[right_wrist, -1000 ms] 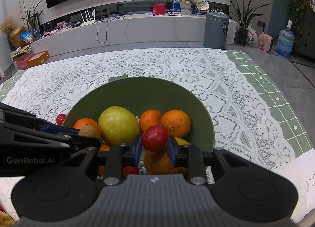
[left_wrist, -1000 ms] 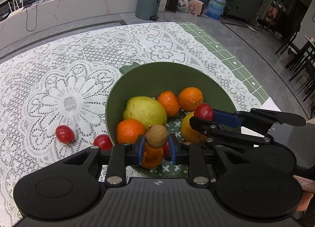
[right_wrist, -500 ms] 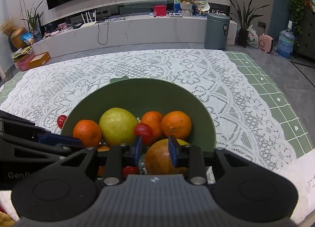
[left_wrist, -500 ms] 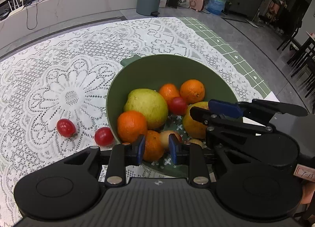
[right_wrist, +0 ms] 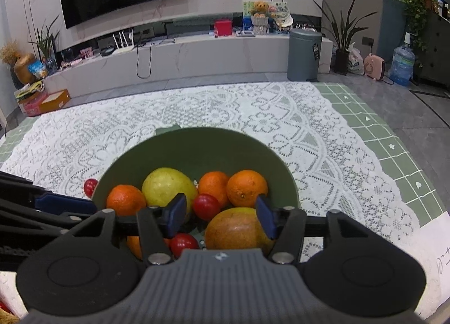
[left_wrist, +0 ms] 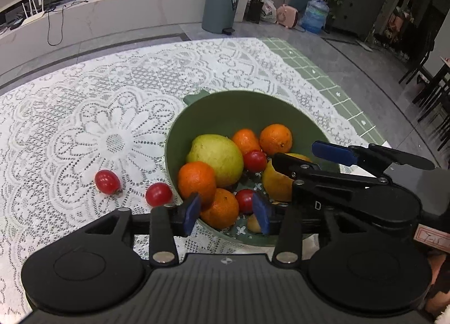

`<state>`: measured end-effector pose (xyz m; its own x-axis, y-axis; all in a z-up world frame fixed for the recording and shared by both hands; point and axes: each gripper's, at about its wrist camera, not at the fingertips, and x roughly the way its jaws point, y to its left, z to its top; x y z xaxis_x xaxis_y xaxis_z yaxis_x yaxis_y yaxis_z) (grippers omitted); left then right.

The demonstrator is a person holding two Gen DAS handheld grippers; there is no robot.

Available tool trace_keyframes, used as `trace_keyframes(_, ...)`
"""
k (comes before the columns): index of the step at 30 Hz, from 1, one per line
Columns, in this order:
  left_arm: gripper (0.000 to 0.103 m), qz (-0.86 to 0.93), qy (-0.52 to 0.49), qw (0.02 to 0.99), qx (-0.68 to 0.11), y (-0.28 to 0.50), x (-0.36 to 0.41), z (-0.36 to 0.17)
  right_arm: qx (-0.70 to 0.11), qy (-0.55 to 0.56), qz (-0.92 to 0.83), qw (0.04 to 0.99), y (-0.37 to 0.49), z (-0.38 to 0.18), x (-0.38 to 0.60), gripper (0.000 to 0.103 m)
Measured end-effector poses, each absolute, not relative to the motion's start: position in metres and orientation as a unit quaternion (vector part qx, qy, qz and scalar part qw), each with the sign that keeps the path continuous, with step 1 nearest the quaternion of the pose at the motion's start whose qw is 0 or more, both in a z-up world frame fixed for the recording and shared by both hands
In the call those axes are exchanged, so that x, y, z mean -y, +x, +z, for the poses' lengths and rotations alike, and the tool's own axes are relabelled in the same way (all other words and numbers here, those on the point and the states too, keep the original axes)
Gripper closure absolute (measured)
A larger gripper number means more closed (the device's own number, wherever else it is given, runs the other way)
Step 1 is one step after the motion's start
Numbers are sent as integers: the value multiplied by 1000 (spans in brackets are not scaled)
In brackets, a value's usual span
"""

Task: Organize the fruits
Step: 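Lift both open tools away from the colander toward the remaining tomatoes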

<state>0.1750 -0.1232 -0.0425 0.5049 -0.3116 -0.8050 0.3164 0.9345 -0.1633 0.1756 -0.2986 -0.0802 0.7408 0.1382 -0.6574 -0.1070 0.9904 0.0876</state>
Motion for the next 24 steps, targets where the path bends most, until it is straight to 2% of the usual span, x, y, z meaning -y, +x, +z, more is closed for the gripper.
trace_keyframes(4, 48, -176, -4, 875, -450, 168, 116, -35, -337, 18, 69, 939, 170, -75, 297, 38)
trace_keyframes(10, 48, -161, -14, 885, -437, 158, 103, -27, -321, 7, 64, 945, 164, -69, 294, 36)
trace_keyframes(12, 48, -155, -19, 887, -434, 155, 97, -24, -312, 3, 63, 948, 161, -67, 293, 26)
trace_keyframes(24, 47, -117, -47, 898, -422, 140, 55, -21, -287, -23, 97, 953, 135, -55, 259, 25)
